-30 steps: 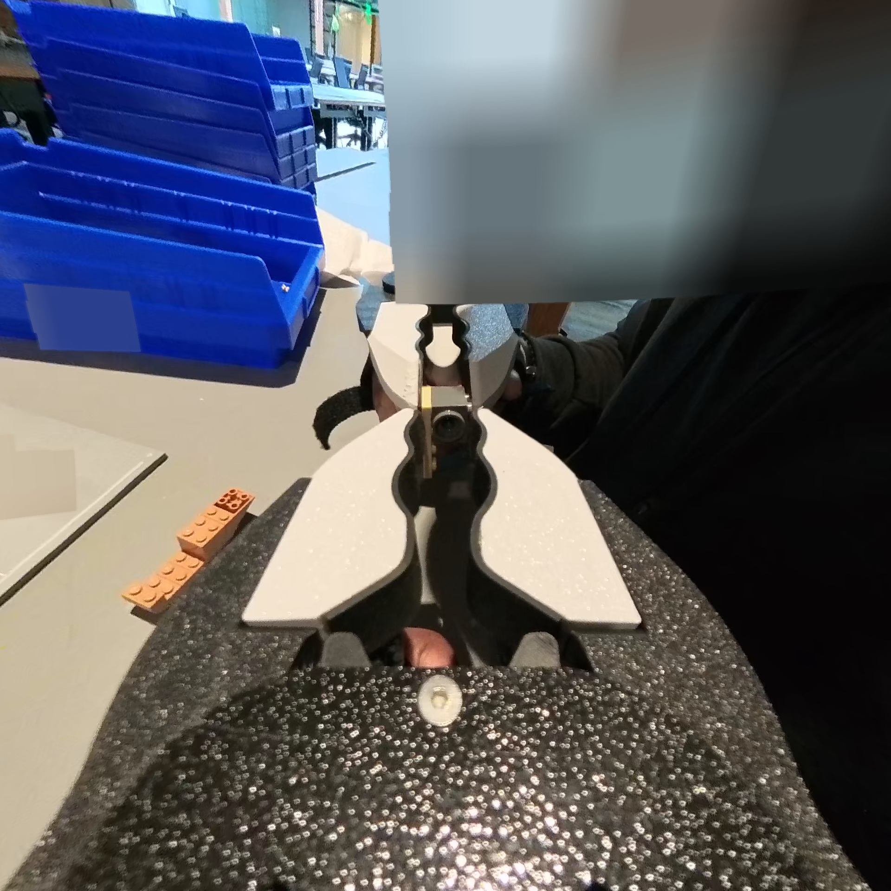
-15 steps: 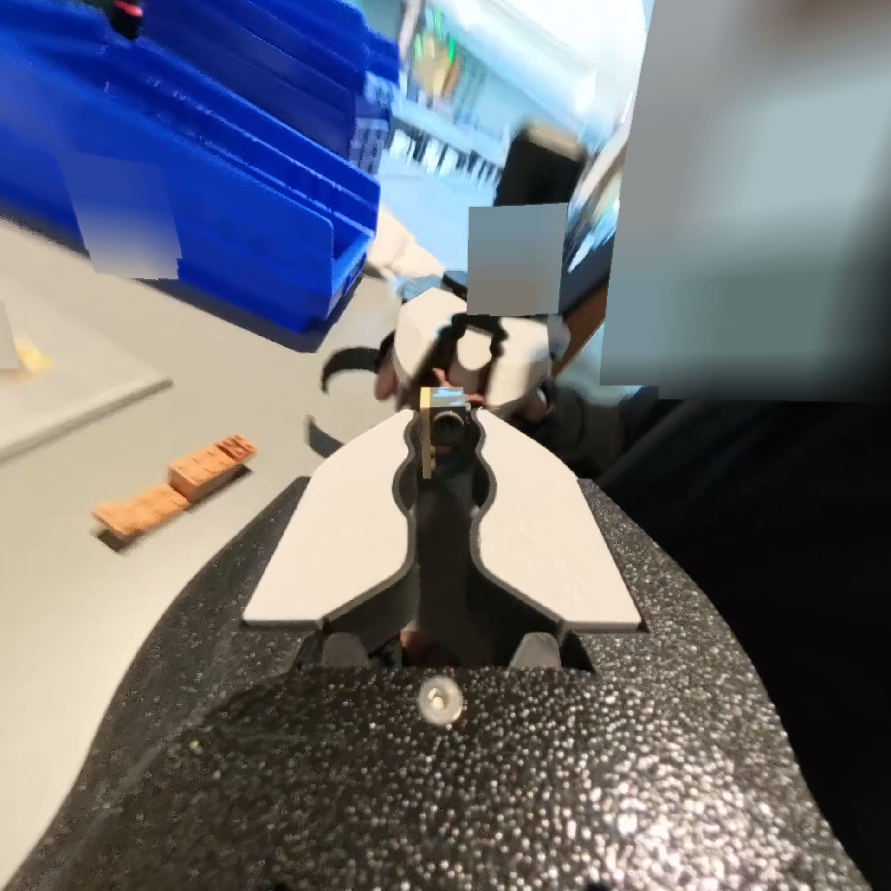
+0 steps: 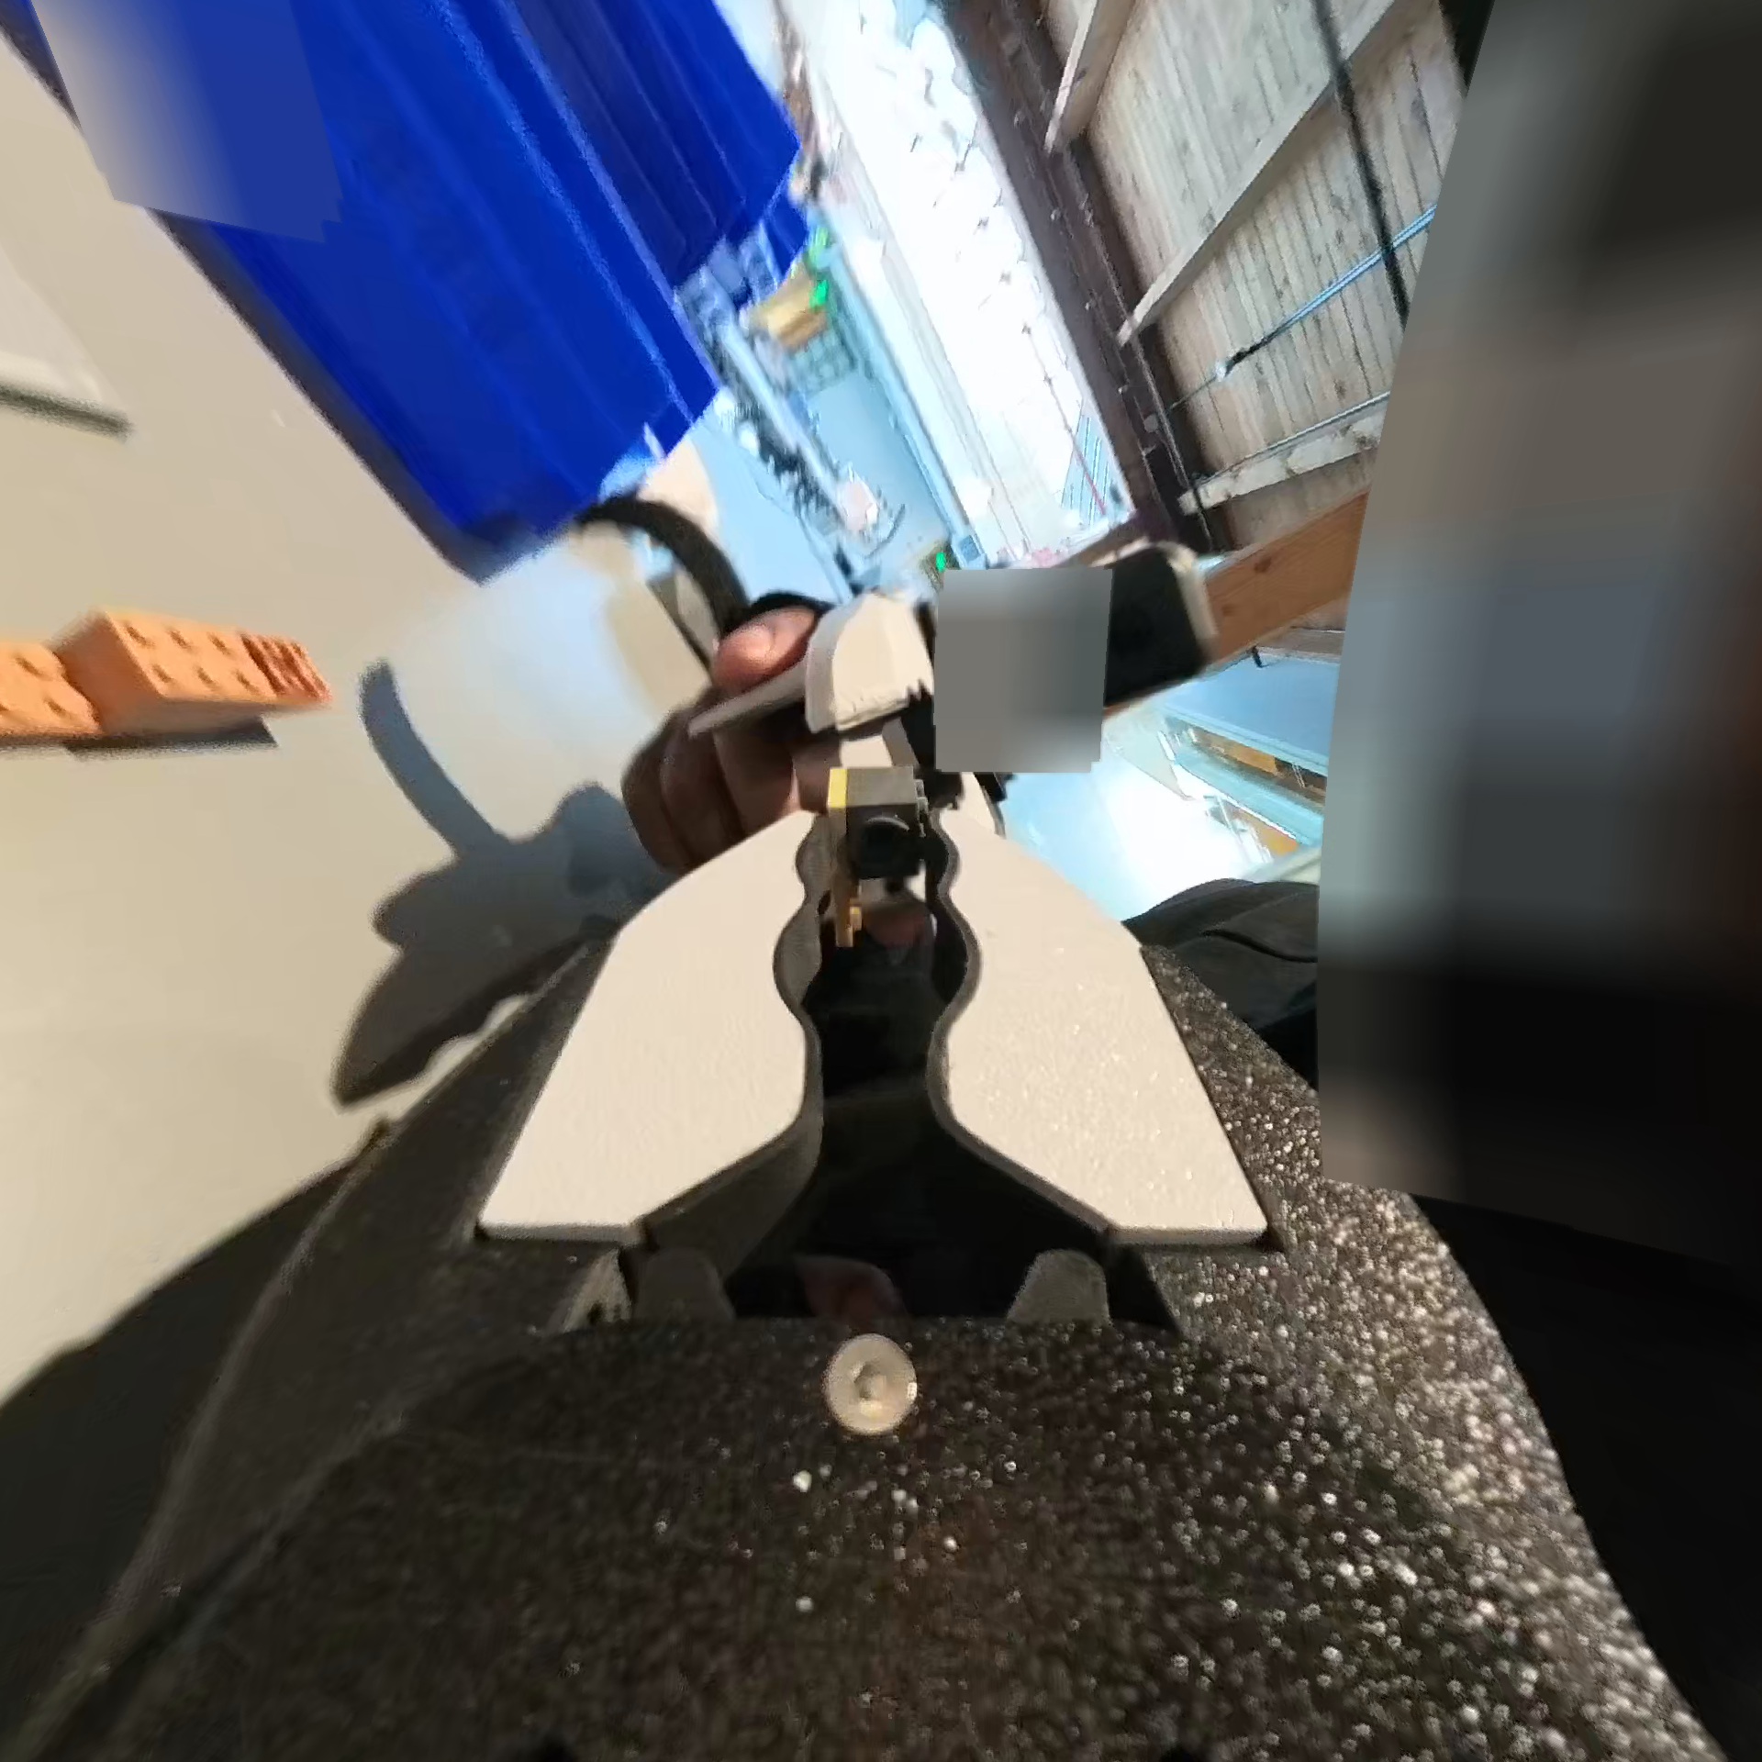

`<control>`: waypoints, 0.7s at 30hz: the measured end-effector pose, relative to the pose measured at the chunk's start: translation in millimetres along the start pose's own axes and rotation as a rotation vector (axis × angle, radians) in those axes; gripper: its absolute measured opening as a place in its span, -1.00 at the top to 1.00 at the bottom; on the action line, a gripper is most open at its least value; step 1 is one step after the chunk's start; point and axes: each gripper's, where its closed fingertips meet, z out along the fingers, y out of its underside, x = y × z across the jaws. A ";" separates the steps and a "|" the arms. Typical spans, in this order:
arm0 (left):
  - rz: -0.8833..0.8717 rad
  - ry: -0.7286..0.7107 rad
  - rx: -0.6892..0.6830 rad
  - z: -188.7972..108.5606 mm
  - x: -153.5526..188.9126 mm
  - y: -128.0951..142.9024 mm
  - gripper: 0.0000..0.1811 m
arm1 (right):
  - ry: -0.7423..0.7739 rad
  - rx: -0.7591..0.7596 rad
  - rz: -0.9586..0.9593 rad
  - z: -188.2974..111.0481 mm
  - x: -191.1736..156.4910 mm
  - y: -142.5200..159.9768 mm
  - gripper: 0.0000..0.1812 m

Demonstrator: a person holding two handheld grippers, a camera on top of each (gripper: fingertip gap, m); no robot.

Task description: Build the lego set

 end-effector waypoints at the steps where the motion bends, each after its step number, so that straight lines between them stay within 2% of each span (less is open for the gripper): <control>1: -0.013 -0.006 -0.015 0.7 -0.4 2.6 0.80 | 0.006 -0.012 -0.027 0.5 -0.4 1.5 0.70; 9: -0.132 -0.031 -0.051 1.4 -2.7 10.1 0.80 | -0.022 -0.023 -0.095 -0.6 -9.1 4.1 0.81; 21: -0.144 0.006 -0.011 -0.1 9.1 2.6 0.69 | -0.047 0.132 0.128 -12.9 -0.8 -12.7 0.81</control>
